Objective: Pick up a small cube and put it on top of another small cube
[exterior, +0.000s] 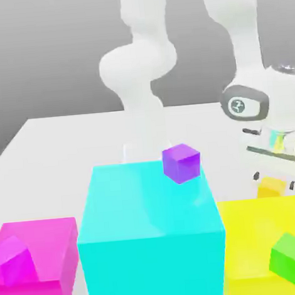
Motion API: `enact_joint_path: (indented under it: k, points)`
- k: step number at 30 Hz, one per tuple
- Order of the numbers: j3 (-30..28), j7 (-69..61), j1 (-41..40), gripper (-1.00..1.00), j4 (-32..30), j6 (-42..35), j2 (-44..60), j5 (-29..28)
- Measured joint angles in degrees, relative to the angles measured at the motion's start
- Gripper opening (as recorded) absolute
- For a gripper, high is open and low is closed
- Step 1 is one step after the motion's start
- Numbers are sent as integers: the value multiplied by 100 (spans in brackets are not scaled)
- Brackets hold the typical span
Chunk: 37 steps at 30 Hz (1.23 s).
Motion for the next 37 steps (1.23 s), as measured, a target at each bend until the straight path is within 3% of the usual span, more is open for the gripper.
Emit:
enact_joint_path:
  k: [7,14,30,33,34,37]
  points:
    - [-2,7,1,-100,-1,-18,-7,-7]
    - [324,-406,-243,-100,-170,-1099,-1261,617]
    - [-830,2154,-1985,-100,2976,-3878,-892,841]
    - [-863,2246,-2034,-100,3028,-3476,-437,919]
    - [-853,2239,-2047,100,2998,-3294,-282,942]
    - [-853,2239,-2048,100,2998,-3294,-282,943]
